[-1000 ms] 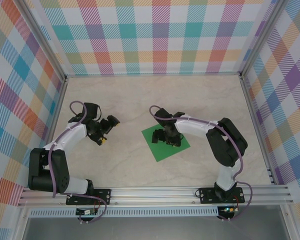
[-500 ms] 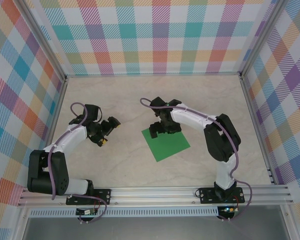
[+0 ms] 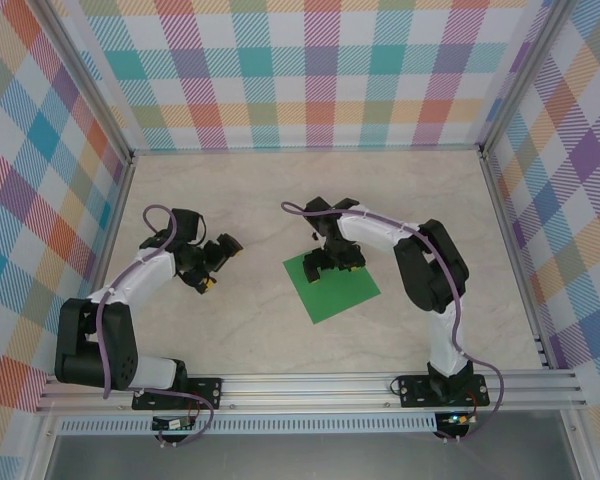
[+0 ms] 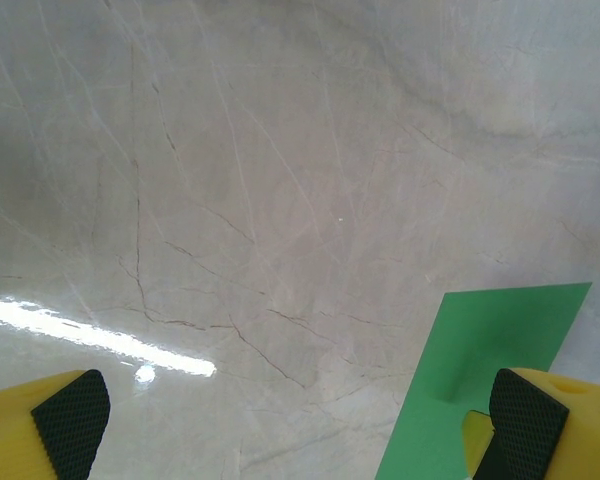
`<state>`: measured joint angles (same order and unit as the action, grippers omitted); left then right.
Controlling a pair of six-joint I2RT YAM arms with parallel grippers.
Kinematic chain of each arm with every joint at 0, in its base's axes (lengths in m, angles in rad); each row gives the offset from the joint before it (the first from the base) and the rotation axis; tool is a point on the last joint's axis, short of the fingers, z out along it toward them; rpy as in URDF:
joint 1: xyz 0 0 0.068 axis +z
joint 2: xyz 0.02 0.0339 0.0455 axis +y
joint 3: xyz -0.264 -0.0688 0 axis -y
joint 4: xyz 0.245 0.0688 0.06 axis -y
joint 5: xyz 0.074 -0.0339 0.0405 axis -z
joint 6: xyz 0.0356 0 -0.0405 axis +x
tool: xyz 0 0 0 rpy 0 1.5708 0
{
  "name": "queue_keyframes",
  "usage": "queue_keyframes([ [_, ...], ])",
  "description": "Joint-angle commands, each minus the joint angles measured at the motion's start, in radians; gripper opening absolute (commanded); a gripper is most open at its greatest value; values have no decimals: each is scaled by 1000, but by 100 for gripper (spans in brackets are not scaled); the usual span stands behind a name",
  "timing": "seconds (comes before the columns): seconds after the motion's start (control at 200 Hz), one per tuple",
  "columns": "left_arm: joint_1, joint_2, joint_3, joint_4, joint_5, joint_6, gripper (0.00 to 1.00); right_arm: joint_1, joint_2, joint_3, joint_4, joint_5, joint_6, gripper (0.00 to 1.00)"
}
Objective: Fold a paper plane with a square sheet of paper (pick it up from the middle)
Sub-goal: Fold the square sheet of paper in half at the center of the table.
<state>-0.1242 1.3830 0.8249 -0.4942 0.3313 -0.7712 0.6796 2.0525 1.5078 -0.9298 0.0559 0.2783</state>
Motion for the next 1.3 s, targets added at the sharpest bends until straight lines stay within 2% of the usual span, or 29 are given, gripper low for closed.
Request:
queue_keyframes([
  [0.0, -17, 18, -3, 3, 4, -14, 100, 0, 29, 4, -27, -3, -13, 100],
  [0.51, -24, 27, 2, -1, -1, -12, 100, 0, 74, -22, -25, 14, -6, 98],
  [0.79, -27, 27, -1, -3, -5, -15, 100, 16, 11, 31, -64, 57, 21, 97],
  [1.295, -33, 32, 1, -1, -5, -20, 100, 37, 53, -7, -38, 20, 23, 98],
])
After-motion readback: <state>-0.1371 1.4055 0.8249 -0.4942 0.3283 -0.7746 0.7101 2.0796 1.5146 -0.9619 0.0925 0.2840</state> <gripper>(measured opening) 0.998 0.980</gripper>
